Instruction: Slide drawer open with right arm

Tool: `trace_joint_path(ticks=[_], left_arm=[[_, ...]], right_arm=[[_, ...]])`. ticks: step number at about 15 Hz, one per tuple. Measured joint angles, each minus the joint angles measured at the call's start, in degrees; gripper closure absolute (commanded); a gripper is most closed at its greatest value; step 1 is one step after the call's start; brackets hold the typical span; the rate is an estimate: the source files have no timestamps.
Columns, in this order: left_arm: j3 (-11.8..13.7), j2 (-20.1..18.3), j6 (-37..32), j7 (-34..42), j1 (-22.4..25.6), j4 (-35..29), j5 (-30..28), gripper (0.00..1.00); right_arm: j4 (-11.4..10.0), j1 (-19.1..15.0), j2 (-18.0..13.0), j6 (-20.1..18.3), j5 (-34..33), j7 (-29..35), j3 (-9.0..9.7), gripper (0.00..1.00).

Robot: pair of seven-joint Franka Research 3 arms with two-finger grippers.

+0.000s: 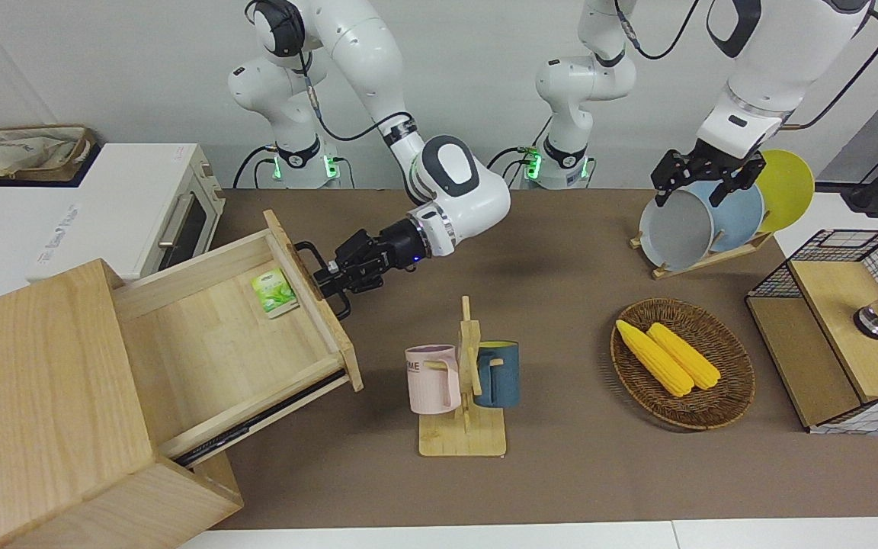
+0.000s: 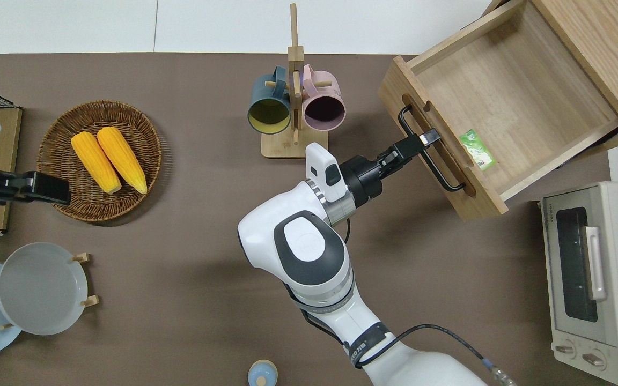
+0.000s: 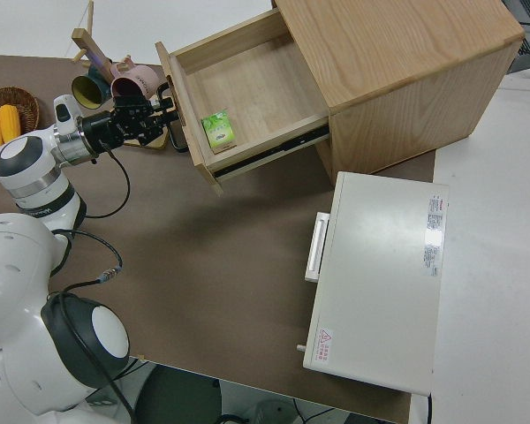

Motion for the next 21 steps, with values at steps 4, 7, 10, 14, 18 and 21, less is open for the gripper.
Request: trace_joint_path(ticks=[4,7,10,14,18,21], left_arm=[[0.0,0.0,0.0,0.0,0.0,0.0,0.0,0.01],[0.0,0.0,0.0,0.0,0.0,0.0,0.0,0.01],[0.0,0.0,0.0,0.0,0.0,0.0,0.0,0.01],[0.0,0.0,0.0,0.0,0.0,0.0,0.0,0.01],[0.0,0.0,0.0,0.0,0.0,0.0,0.0,0.01],[0.0,0.0,0.0,0.0,0.0,0.0,0.0,0.01]], right_arm=[[0.3,0.04,0.0,0.02,0.03,0.0,0.02,0.017],[0.3,0.11,0.02,0.03,0.36,0.0,0.03,0.017],[0.58,0.21,0.02,0.03,2.0,0.18,0.04,0.017],[3.63,1.84,-0.04,-0.6,8.61,0.3,0.04,0.017],[7.69,3.87,-0.89,-1.59,16.72,0.34,0.04,0.017],[10.67,4.33,-3.27,-1.84,24.86,0.35,0.02,0.017]])
